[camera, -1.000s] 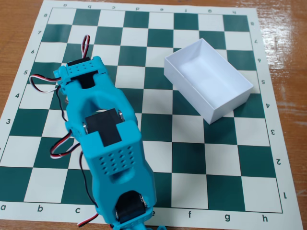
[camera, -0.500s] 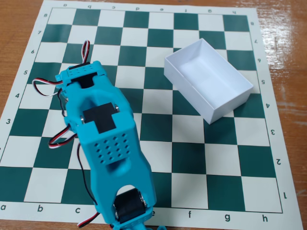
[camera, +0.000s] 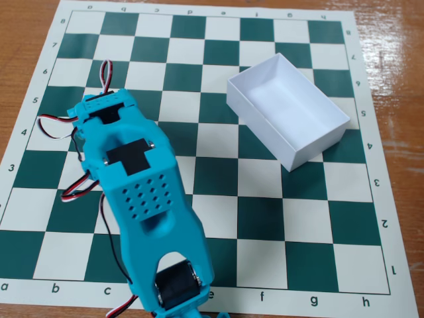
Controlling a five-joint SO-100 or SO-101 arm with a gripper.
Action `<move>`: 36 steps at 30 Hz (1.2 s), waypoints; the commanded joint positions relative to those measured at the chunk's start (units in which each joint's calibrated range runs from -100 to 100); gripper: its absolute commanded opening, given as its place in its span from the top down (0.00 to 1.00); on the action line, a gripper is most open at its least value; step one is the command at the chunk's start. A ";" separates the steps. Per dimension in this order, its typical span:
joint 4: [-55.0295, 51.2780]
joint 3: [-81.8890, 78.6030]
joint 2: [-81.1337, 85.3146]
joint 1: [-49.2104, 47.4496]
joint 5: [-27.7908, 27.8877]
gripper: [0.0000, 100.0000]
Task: Grab the toy horse and put it in the box.
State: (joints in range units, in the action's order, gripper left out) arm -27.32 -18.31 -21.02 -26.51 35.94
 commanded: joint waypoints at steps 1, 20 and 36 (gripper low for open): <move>0.91 1.06 2.35 0.08 -0.06 1.00; -6.15 -4.49 25.00 10.23 1.40 1.00; -6.15 -7.40 33.06 36.66 6.38 1.00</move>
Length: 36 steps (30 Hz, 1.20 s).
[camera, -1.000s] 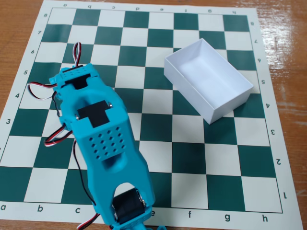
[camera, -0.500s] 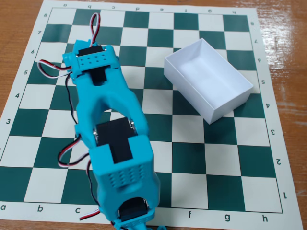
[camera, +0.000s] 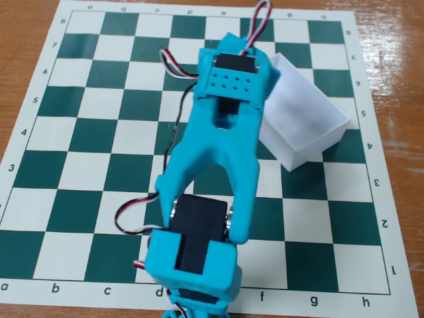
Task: Grab the toy horse and put it in the box.
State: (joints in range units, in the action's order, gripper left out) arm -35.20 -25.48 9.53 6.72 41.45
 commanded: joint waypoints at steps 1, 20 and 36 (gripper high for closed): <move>2.23 -0.42 2.15 4.42 0.97 1.00; 24.82 1.22 -15.37 8.35 4.29 1.00; 28.31 0.58 -12.54 4.56 4.73 0.66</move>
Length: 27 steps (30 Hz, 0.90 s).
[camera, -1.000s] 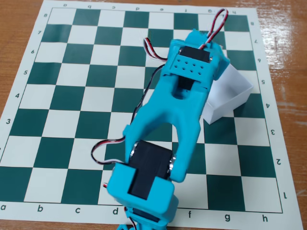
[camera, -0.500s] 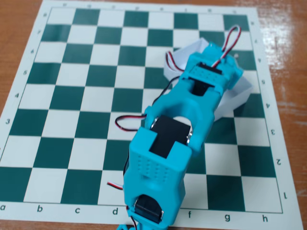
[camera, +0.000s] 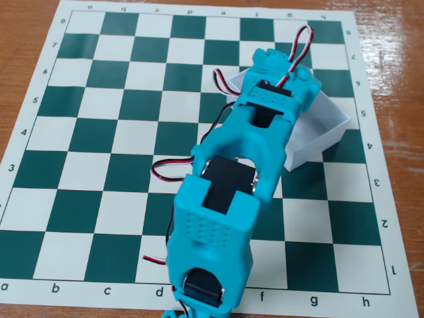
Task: Grab the toy horse and put it in the box.
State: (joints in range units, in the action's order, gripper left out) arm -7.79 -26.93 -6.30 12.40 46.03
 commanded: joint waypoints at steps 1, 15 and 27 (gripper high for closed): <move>0.90 1.21 4.35 -1.47 0.15 0.67; -17.12 -11.26 25.94 -8.40 -0.49 0.96; -47.44 -17.91 49.84 -11.33 -2.64 1.00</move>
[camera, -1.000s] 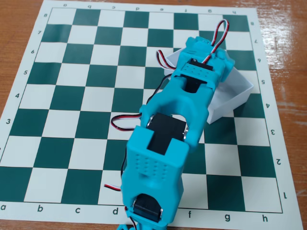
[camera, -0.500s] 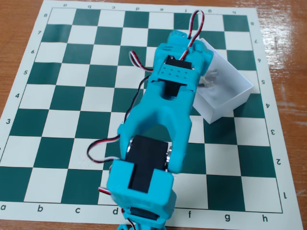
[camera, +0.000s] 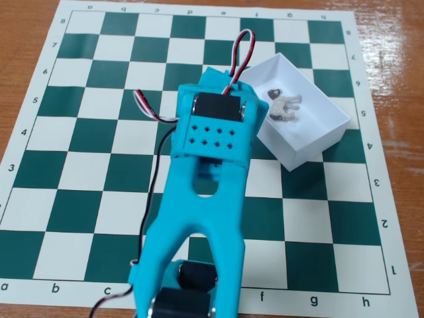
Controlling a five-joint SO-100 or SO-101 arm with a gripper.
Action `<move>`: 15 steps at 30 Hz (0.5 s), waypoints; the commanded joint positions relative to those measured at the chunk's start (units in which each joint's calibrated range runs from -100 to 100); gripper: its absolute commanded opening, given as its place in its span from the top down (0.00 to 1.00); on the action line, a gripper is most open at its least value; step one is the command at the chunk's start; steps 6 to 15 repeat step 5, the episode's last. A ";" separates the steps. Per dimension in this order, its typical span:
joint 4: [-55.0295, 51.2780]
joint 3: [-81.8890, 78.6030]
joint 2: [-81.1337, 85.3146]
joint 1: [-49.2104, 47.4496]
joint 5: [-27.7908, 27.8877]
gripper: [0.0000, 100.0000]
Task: Grab the toy horse and put it in the box.
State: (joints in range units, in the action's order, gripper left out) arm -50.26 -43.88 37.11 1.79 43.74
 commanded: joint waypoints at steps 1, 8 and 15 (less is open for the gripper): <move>-6.55 -2.50 9.00 -0.94 -0.40 1.00; -9.54 -12.15 21.83 -1.01 -0.45 1.00; -9.54 -12.15 21.83 -1.01 -0.45 1.00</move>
